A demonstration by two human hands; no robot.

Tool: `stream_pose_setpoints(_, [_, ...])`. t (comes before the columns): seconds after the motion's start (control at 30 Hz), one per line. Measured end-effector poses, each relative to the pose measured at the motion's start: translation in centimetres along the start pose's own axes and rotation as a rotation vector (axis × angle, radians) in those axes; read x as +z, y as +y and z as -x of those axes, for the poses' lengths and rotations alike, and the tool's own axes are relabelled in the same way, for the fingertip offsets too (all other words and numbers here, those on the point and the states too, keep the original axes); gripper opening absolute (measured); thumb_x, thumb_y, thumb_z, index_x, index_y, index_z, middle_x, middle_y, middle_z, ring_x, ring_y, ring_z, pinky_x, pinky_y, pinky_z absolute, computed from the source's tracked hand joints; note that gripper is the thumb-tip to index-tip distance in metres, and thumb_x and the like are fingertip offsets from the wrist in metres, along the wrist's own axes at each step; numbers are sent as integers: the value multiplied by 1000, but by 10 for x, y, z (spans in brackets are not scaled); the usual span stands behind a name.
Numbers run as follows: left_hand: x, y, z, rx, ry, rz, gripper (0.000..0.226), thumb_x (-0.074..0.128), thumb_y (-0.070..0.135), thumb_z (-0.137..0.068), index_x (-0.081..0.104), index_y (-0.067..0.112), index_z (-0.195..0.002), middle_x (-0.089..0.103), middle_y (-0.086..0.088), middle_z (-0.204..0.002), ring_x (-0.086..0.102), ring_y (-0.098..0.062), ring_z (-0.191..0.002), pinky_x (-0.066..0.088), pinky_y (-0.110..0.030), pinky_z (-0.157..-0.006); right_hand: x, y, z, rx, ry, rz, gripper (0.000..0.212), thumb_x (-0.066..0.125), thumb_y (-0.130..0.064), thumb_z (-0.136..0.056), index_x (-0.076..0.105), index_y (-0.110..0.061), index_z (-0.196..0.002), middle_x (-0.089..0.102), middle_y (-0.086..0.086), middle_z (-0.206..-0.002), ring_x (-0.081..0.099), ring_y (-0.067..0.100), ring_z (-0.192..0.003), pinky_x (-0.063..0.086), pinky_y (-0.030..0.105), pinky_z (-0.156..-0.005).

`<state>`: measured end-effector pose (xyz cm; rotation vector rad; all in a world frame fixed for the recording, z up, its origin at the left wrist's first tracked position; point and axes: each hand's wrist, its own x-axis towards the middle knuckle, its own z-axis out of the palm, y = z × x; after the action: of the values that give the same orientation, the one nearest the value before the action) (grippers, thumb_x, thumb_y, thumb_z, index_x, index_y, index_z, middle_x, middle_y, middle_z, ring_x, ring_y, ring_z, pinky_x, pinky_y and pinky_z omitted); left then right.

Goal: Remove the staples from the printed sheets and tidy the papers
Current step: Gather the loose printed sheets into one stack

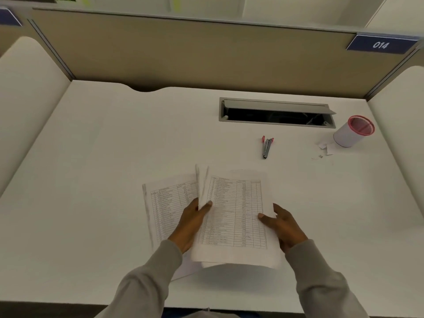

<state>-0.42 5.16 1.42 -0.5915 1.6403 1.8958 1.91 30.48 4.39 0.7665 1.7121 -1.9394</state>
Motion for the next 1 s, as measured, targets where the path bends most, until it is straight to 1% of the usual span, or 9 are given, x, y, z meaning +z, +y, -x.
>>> stream_pose_setpoints(0.1, [6,5,-6,-29,251,-114,61,45,75,-89,69,26,-116,73,4,-109,67,-17,-101,52,-35,-95,-3,-7,11,-69,18,16,37,69,-5,-88,64,-16,-123,72,10,-116,70,31,-103,54,53,-93])
stream_pose_setpoints(0.2, [11,9,-10,76,476,-305,61,43,59,-98,69,4,-96,70,-8,-90,67,-27,-89,47,-30,-76,-10,-16,26,-103,13,-15,35,67,-7,-89,64,-14,-123,73,10,-115,70,33,-103,54,54,-92])
stream_pose_setpoints(0.27, [16,10,-16,102,491,-480,54,59,47,-94,64,-5,-110,64,-20,-112,61,-38,-107,48,-38,-87,-16,-21,35,-125,18,-57,34,65,-7,-90,63,-13,-123,72,13,-116,69,36,-104,53,55,-93])
stream_pose_setpoints(0.33, [27,13,-19,22,481,-619,50,65,30,-92,53,-2,-128,46,-20,-133,46,-40,-123,41,-45,-103,-22,-26,43,-144,27,-114,33,62,-7,-91,62,-11,-124,71,15,-117,68,38,-106,51,55,-95])
stream_pose_setpoints(0.53, [50,17,-24,-104,565,-898,45,59,20,-93,42,-1,-130,35,-23,-137,37,-40,-125,39,-43,-105,-35,-34,51,-231,75,-180,38,60,-8,-90,61,-11,-127,69,14,-121,67,37,-108,57,50,-88])
stream_pose_setpoints(0.67, [49,17,-31,-118,544,-861,48,64,23,-90,44,3,-130,37,-20,-136,38,-38,-125,42,-45,-103,-39,-31,52,-251,92,-222,37,60,-7,-90,61,-12,-126,70,13,-120,69,35,-106,60,44,-80])
stream_pose_setpoints(0.73, [45,16,-33,-65,506,-754,50,68,21,-88,43,4,-129,47,-19,-133,46,-38,-122,45,-46,-100,-38,-29,53,-254,98,-240,36,59,-5,-91,61,-11,-126,71,12,-118,70,33,-102,60,39,-73])
stream_pose_setpoints(0.9, [19,15,-31,84,336,-355,57,76,27,-86,48,16,-135,63,-7,-126,64,-25,-108,51,-34,-94,-30,-25,51,-236,107,-235,32,58,-11,-94,62,-10,-125,71,13,-118,69,34,-105,58,48,-84])
stream_pose_setpoints(1.0, [3,19,-21,116,132,-139,56,81,30,-82,54,29,-131,69,-5,-122,70,-21,-103,57,-45,-92,-22,-24,44,-218,104,-239,29,57,-12,-95,64,-9,-123,72,11,-116,70,30,-105,58,44,-85])
